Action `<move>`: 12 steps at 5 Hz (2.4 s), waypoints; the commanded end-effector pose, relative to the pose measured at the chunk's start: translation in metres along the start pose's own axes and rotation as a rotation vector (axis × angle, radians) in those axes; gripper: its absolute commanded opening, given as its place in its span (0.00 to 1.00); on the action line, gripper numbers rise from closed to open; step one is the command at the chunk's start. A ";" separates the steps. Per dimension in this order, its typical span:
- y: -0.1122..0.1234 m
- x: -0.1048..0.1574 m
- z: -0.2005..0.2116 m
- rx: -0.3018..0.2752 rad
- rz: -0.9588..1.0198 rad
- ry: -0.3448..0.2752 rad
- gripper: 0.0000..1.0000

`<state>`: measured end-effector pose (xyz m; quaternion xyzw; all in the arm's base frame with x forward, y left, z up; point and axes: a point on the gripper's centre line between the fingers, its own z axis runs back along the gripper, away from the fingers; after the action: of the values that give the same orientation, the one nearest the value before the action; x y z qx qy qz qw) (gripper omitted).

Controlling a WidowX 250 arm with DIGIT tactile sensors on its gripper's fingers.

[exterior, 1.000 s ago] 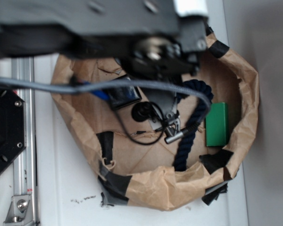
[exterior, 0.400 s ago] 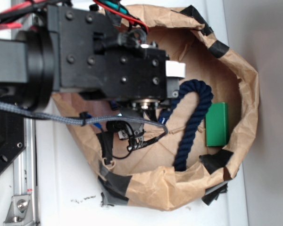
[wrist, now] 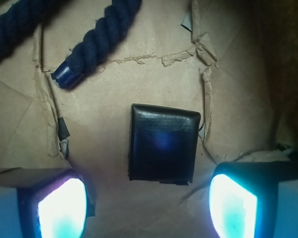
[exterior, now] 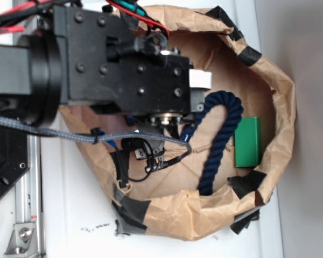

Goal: Grab the black box.

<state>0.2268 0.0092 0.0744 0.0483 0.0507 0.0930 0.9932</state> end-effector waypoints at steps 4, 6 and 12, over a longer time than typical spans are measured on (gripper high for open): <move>0.033 0.013 -0.052 0.036 -0.009 -0.051 1.00; 0.034 0.027 -0.059 0.031 0.020 -0.047 0.88; 0.001 0.040 0.087 -0.088 -0.265 -0.185 0.00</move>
<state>0.2683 0.0016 0.1413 0.0039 -0.0052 -0.0355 0.9993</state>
